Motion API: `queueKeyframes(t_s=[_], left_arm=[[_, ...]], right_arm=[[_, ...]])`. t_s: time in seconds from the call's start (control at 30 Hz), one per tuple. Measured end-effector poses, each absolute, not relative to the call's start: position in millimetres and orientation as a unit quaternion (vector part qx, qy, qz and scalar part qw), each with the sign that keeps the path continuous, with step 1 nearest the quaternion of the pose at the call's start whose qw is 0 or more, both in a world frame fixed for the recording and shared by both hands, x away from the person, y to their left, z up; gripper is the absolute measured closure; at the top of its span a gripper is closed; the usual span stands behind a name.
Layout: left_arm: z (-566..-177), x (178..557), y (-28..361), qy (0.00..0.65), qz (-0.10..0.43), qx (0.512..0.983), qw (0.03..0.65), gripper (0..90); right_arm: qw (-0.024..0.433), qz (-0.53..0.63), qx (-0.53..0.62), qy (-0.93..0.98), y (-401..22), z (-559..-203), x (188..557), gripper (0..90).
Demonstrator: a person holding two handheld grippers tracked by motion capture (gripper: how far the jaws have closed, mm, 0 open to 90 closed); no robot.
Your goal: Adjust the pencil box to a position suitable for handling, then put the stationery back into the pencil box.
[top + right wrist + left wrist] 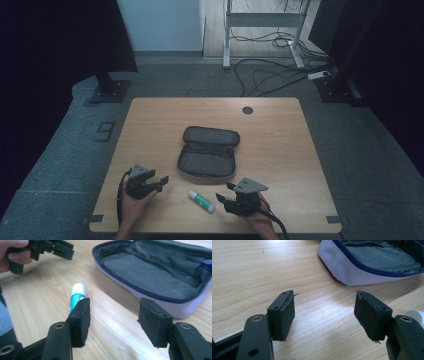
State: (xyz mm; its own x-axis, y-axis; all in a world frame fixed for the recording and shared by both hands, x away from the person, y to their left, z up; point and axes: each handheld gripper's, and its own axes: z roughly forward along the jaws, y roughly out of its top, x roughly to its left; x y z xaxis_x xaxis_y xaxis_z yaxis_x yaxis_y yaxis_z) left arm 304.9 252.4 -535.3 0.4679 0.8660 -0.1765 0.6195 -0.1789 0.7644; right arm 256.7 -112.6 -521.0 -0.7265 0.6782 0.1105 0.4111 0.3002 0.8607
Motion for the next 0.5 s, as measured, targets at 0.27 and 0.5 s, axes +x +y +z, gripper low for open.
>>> queueKeyframes(t_s=[0.27,0.5], left_arm=[[-537,304,253,0.493,0.151,0.752,0.41,33.2],[-540,303,251,0.493,0.152,0.755,0.406,33.2]], right_arm=[[0.129,0.49,0.336,0.794,-108,-520,253,42.8],[0.118,0.491,0.318,0.802,-96,-520,248,44.0]])
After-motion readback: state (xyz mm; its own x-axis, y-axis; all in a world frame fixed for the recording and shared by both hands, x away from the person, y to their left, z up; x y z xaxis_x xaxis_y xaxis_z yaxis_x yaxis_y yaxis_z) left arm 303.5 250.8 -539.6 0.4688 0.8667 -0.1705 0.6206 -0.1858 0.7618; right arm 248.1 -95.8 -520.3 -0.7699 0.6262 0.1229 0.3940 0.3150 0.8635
